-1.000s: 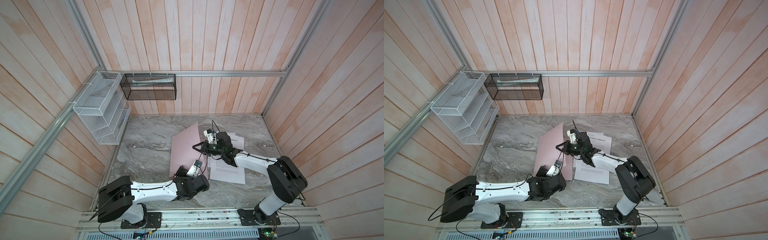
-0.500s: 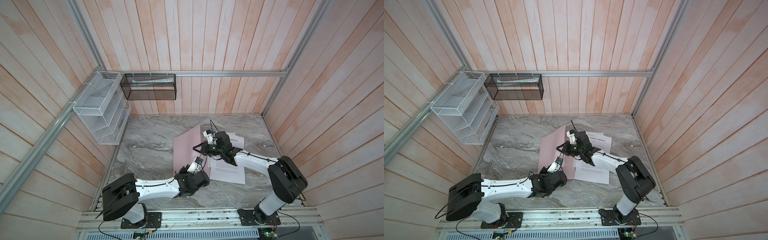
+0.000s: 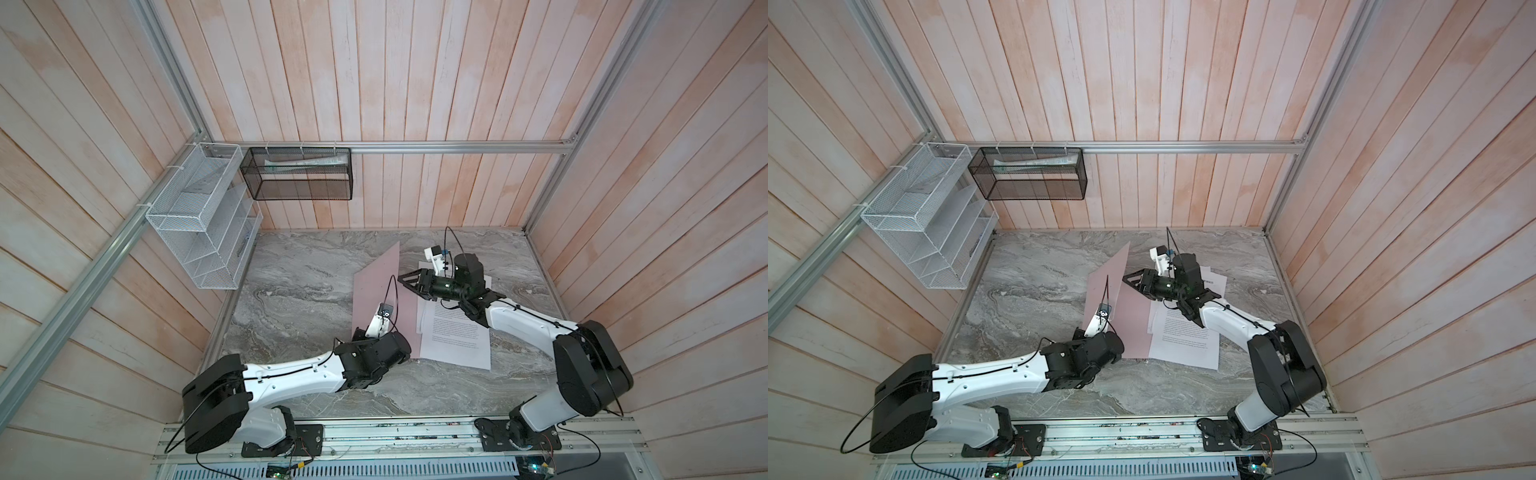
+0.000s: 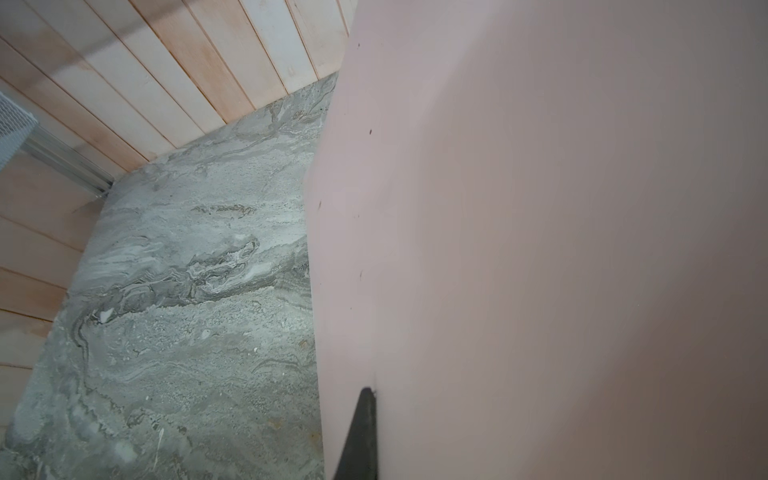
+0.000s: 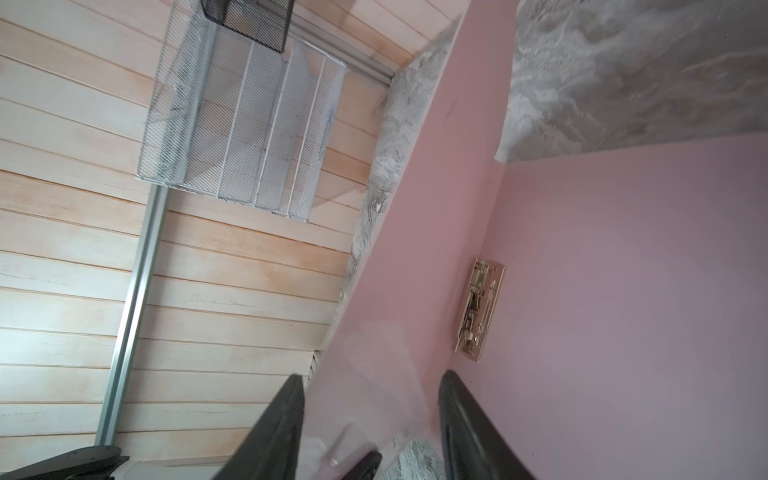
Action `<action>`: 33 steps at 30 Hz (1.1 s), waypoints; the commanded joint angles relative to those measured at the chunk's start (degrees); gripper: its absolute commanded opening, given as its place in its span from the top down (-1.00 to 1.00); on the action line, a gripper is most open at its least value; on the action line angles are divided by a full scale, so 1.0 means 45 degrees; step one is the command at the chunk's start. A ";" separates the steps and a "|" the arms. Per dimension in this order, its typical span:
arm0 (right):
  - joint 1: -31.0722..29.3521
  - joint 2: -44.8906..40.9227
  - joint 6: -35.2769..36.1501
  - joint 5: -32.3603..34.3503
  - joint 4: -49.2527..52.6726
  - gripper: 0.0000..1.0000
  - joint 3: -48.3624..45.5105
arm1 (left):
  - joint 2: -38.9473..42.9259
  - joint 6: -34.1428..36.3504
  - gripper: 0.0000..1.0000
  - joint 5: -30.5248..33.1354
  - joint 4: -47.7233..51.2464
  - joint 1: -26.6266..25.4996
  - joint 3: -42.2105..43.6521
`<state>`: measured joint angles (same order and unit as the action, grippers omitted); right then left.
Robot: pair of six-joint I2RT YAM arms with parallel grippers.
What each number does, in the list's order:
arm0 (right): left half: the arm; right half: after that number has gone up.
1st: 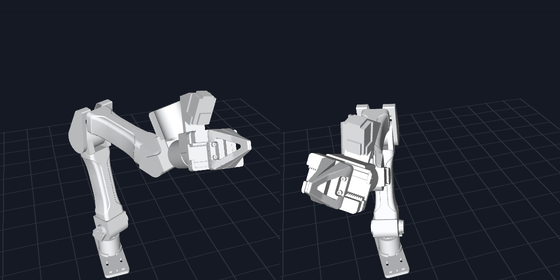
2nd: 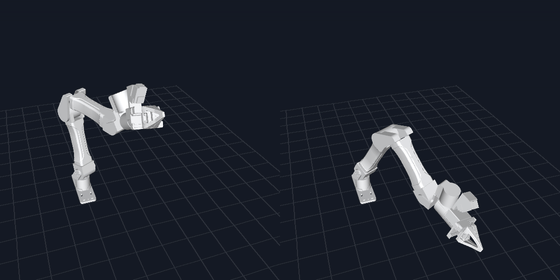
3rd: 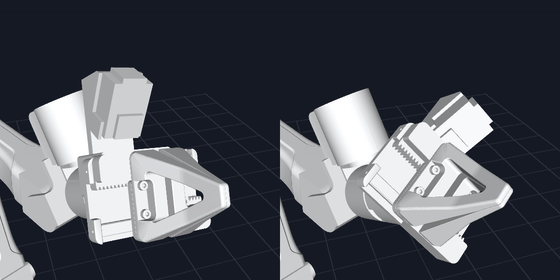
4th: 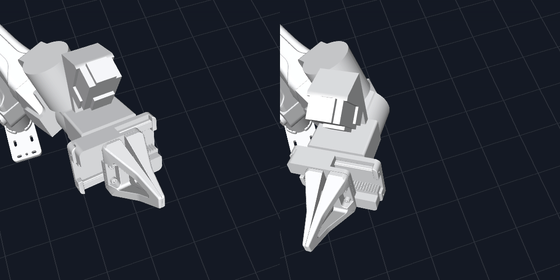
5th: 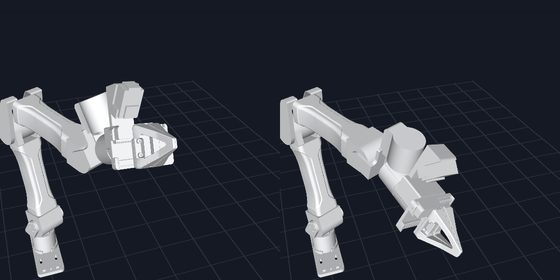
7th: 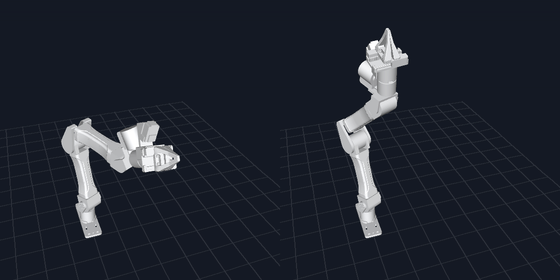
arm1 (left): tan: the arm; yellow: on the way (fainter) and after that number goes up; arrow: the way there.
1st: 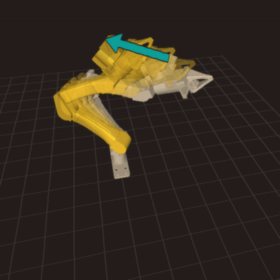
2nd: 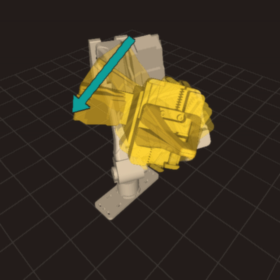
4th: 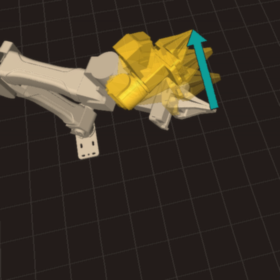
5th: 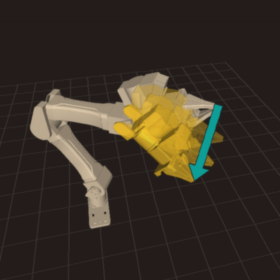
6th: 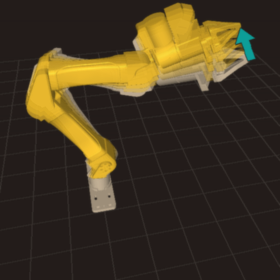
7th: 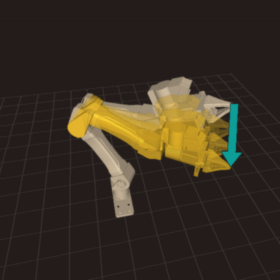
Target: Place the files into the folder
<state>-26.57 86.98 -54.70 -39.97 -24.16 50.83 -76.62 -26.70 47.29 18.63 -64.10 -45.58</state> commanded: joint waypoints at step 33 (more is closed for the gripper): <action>-0.3316 0.6065 0.1315 0.0731 0.1509 0.28 0.5538 | 0.9175 -0.6696 -1.00 -0.3217 0.1297 0.1294 0.4089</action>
<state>-40.34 112.14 -52.01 -38.33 -22.55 71.92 -40.18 -54.59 31.57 15.27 -58.39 -25.04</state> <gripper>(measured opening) 0.362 0.977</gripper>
